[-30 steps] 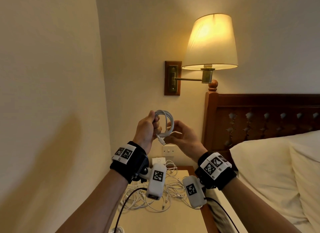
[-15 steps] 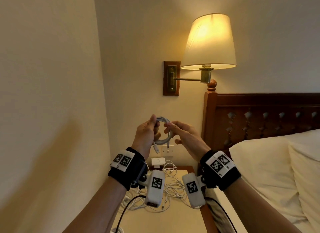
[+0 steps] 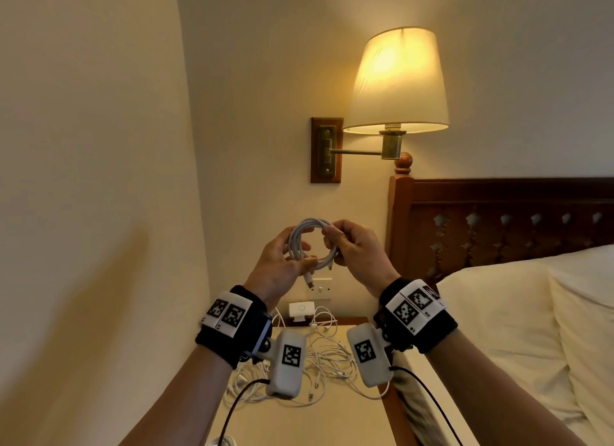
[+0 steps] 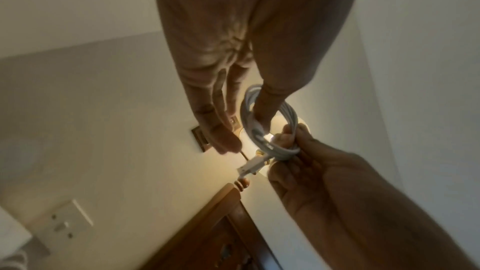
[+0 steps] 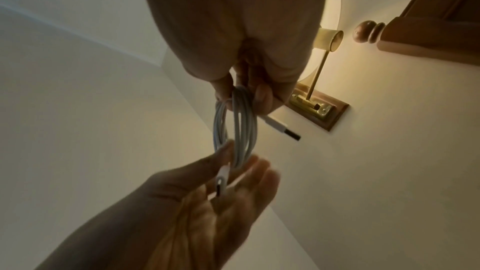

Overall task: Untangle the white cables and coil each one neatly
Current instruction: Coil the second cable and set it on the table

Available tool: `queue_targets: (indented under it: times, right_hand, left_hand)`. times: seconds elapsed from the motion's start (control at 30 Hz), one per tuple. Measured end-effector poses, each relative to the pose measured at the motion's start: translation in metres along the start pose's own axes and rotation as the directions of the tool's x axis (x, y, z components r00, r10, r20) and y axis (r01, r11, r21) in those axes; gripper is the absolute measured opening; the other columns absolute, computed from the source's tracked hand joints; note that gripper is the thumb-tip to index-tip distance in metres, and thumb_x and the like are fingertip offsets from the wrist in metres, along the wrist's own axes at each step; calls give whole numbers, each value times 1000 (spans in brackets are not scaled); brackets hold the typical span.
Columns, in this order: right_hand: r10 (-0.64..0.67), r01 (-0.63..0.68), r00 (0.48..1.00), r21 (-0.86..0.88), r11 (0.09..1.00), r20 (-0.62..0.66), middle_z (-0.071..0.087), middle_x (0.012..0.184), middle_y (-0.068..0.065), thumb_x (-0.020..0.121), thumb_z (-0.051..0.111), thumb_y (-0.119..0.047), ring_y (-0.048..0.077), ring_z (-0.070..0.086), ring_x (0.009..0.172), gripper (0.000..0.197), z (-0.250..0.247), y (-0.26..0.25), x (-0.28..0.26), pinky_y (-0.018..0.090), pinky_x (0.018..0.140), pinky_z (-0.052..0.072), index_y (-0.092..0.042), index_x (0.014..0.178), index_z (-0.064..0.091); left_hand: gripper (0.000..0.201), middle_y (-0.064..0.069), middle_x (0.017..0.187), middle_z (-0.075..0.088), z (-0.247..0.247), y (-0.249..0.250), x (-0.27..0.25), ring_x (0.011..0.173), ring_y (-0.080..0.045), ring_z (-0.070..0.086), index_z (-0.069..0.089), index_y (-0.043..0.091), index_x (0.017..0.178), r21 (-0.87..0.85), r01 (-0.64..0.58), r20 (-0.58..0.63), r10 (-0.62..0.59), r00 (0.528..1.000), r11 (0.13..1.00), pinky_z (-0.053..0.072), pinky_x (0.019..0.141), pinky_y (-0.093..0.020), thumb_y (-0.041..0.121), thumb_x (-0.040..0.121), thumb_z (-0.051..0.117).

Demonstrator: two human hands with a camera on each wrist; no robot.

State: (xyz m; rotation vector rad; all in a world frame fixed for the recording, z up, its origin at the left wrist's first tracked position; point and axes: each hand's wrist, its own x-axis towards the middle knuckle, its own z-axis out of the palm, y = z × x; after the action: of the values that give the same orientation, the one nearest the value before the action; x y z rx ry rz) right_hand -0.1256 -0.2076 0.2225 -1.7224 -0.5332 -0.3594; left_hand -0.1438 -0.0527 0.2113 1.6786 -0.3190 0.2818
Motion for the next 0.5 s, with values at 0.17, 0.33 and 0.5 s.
queue_targets:
  times: [0.17,0.33,0.5]
  right_hand:
    - [15,-15,995,4,1000,-96,57,75,0,101,47,-23,11,49,61,21,-7,0,3,25,58,43,-9,95,61]
    - [91,-93,991,-17,996,-93,60,77,0,102,46,-26,13,50,66,22,-12,2,5,27,63,43,-12,97,62]
    - [139,-139,986,3,990,-95,55,74,0,103,45,-24,14,46,66,22,-27,2,9,31,66,40,-13,96,63]
  left_hand:
    - [28,-11,76,70,-1,-5,-6,57,-19,64,66,3,94,38,120,-28,-119,992,992,49,48,-25,31,90,66]
    - [28,1,60,54,-4,-12,-6,49,-10,45,64,10,81,147,21,1,-21,1000,989,37,46,-23,32,97,55]
    - [27,15,51,44,-13,-15,-8,45,-3,34,62,11,80,237,-174,-41,189,981,956,31,48,-19,32,95,57]
